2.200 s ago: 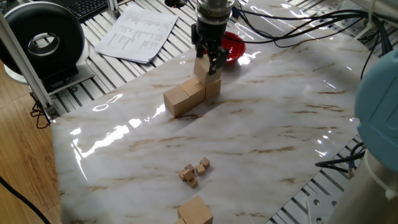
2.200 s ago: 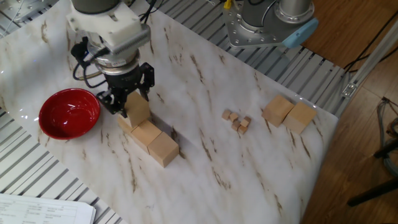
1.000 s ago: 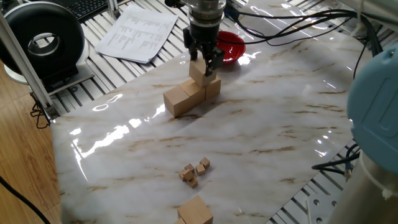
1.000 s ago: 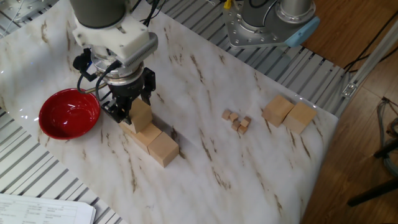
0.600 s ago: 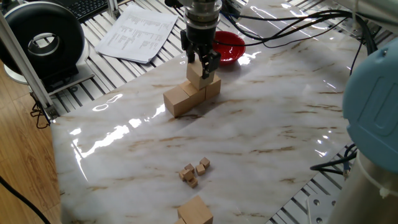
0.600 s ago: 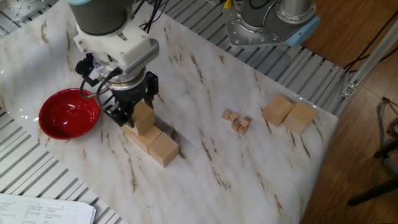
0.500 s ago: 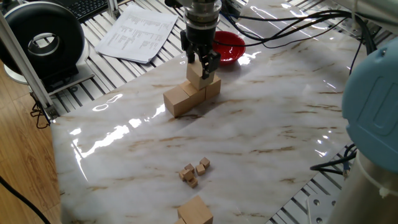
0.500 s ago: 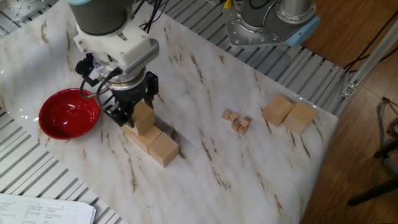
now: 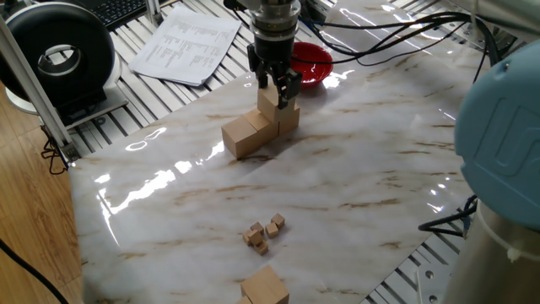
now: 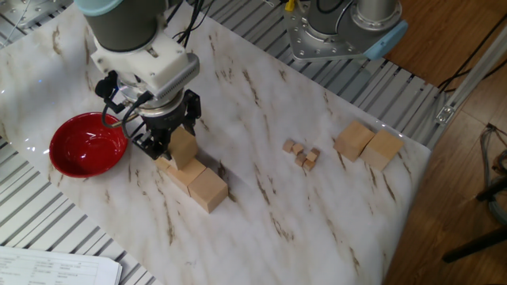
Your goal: Stack the blocks into a pyramid shape
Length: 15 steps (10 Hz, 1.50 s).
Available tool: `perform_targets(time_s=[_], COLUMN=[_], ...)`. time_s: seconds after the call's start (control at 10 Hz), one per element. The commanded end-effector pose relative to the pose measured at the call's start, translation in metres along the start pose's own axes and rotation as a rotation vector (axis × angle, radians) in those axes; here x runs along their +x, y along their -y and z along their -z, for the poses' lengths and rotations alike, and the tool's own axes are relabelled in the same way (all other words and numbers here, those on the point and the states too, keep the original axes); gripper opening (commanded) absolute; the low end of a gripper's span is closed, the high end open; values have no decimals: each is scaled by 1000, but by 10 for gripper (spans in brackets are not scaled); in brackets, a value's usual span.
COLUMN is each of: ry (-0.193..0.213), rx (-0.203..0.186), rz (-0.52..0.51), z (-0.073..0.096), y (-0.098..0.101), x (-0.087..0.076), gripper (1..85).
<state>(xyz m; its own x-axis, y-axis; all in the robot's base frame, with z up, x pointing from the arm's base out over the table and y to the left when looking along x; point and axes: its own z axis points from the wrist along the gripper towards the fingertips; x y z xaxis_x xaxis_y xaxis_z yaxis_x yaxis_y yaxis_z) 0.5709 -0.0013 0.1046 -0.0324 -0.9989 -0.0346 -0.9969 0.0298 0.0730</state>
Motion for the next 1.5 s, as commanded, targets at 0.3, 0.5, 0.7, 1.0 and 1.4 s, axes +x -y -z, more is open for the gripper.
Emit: perform_targets(time_s=[0.3, 0.5, 0.7, 1.0, 1.4], ry=[8, 11, 17, 10, 11], rx=[-21, -18, -26, -20, -38], rz=[11, 8, 10, 16, 13], z=[3, 6, 5, 5, 4], y=[-1, 3, 5, 17, 15], x=[4, 7, 9, 6, 4], gripper=[10, 10, 10, 10, 10])
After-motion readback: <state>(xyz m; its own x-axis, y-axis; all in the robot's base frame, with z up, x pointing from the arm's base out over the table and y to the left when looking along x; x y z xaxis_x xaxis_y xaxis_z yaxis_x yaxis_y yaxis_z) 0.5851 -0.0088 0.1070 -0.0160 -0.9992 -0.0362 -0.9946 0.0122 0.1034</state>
